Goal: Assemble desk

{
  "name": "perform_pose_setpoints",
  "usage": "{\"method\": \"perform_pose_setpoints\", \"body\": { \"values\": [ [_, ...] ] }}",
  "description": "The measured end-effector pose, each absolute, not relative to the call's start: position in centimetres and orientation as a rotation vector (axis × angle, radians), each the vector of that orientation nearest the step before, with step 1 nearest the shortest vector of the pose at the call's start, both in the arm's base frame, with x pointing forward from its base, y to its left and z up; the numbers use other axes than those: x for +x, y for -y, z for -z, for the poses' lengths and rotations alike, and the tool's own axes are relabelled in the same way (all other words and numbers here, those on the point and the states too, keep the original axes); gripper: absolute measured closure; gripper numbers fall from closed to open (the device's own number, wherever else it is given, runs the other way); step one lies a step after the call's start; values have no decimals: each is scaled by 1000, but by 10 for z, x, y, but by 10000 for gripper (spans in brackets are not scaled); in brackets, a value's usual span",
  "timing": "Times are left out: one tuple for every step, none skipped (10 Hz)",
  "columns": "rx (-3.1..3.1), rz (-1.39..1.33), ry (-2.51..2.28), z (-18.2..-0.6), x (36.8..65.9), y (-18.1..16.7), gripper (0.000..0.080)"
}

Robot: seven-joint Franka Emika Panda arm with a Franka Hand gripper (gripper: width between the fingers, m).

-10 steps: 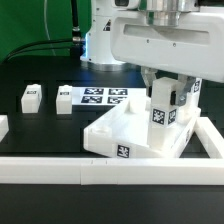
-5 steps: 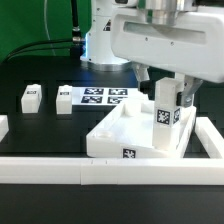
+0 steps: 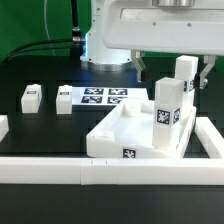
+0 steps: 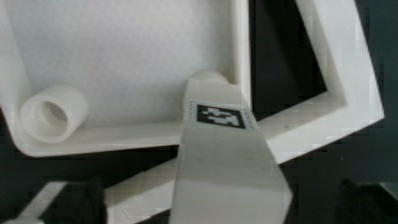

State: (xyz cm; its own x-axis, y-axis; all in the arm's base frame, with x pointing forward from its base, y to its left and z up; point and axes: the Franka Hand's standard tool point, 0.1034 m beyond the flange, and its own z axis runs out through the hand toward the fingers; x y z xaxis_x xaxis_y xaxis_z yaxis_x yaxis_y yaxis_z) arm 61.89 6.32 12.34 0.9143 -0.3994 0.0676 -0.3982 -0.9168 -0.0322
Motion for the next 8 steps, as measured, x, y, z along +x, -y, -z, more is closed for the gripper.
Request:
{"method": "perform_pose_setpoints", "body": {
  "values": [
    [-3054, 113, -647, -123, 619, -63, 150],
    [-3054, 112, -646, -123, 619, -63, 150],
    [-3055, 114, -625, -125, 618, -66, 150],
    [-3053, 124, -570, -135, 611, -73, 150],
    [-3052, 149, -506, -143, 598, -72, 150],
    [-3056, 152, -438, -149, 583, -64, 150],
    [-3058, 157, -375, -153, 571, -47, 150],
    [-3063, 164, -355, -152, 561, -27, 150]
  ]
}}
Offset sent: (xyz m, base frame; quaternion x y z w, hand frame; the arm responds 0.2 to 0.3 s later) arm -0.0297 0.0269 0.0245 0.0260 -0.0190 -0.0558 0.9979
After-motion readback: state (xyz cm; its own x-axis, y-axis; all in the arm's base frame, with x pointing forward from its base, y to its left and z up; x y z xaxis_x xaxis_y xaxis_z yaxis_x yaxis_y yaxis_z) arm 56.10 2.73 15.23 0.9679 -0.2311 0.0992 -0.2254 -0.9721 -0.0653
